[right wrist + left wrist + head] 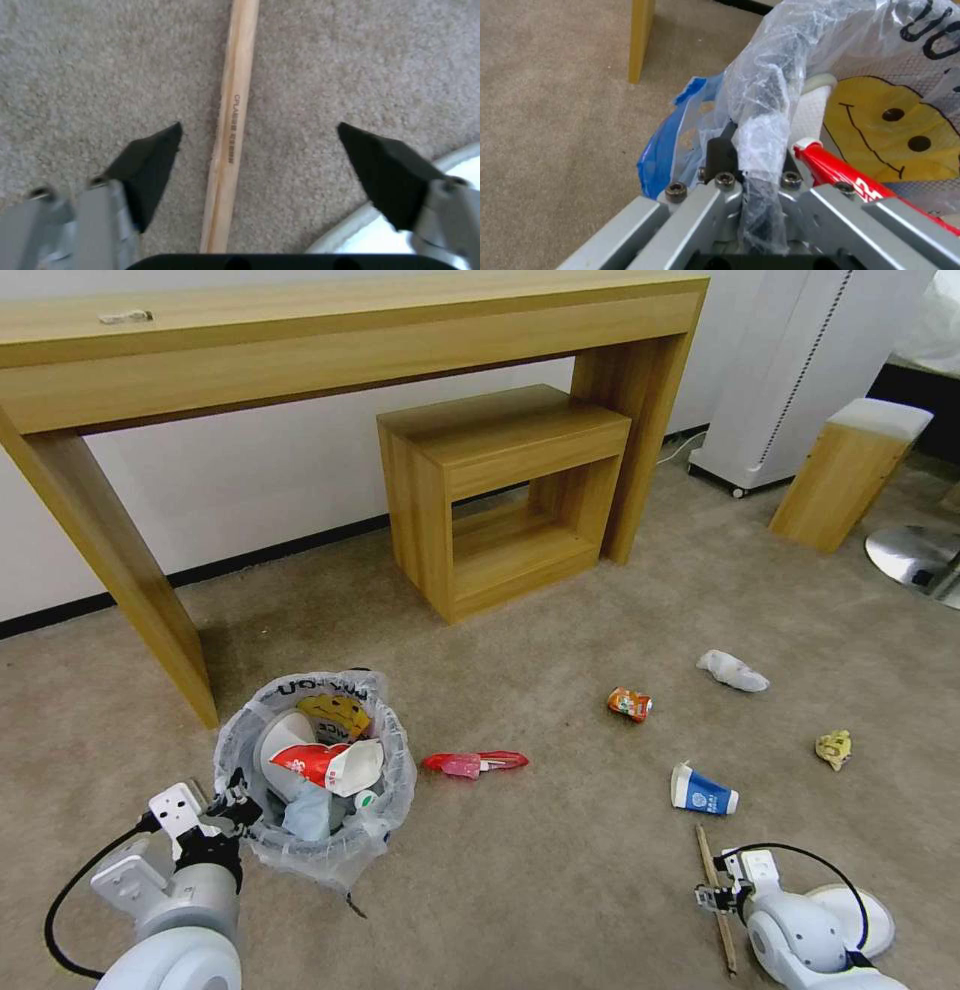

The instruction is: Pick up the trash bin and place the garbage on the floor into it.

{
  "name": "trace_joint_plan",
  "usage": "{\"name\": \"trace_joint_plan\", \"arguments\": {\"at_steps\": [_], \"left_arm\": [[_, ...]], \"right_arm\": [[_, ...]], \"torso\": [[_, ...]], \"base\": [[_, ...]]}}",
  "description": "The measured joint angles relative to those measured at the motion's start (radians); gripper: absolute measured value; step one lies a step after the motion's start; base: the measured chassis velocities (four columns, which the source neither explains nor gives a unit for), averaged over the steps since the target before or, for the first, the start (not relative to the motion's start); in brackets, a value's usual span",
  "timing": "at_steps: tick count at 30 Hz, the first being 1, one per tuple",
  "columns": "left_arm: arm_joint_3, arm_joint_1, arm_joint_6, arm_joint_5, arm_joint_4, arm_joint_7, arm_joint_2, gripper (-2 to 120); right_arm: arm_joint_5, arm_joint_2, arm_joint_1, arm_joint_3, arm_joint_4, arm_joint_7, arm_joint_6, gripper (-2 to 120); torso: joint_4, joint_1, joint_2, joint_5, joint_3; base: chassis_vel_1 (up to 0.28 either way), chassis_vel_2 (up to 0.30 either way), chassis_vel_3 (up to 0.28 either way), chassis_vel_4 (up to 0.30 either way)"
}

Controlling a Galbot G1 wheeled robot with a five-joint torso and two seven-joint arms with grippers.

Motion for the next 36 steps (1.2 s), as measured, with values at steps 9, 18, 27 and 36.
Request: {"name": "trace_joint_plan", "arguments": {"at_steps": [9,18,27,36], "left_arm": [[-0.002,-0.001,0.000,0.001,0.000,0.000,-0.002,1],[0.004,0.001,0.000,0.010,0.002,0.000,-0.008,1],[0.005,0.002,-0.003,0.011,0.004,0.000,-0.008,1],[0.005,-0.001,-0.004,0.008,0.005,0.001,-0.006,1]], "right_arm": [[-0.019,0.001,0.012,-0.013,-0.023,-0.006,0.012,50],[-0.033,0.001,0.004,-0.010,-0.024,-0.014,0.027,14],[-0.049,0.002,-0.003,-0.006,-0.030,-0.020,0.038,10],[-0.047,0.000,-0.007,-0.004,-0.021,-0.022,0.038,5]], "torso": [[0.0000,0.000,0.000,0.0000,0.000],[0.0000,0.000,0.000,0.0000,0.000],[0.0000,0.000,0.000,0.0000,0.000],[0.0000,0.000,0.000,0.0000,0.000]], "base": [[0.000,0.000,0.000,0.000],[0.000,0.000,0.000,0.000],[0.000,0.000,0.000,0.000],[0.000,0.000,0.000,0.000]]}}
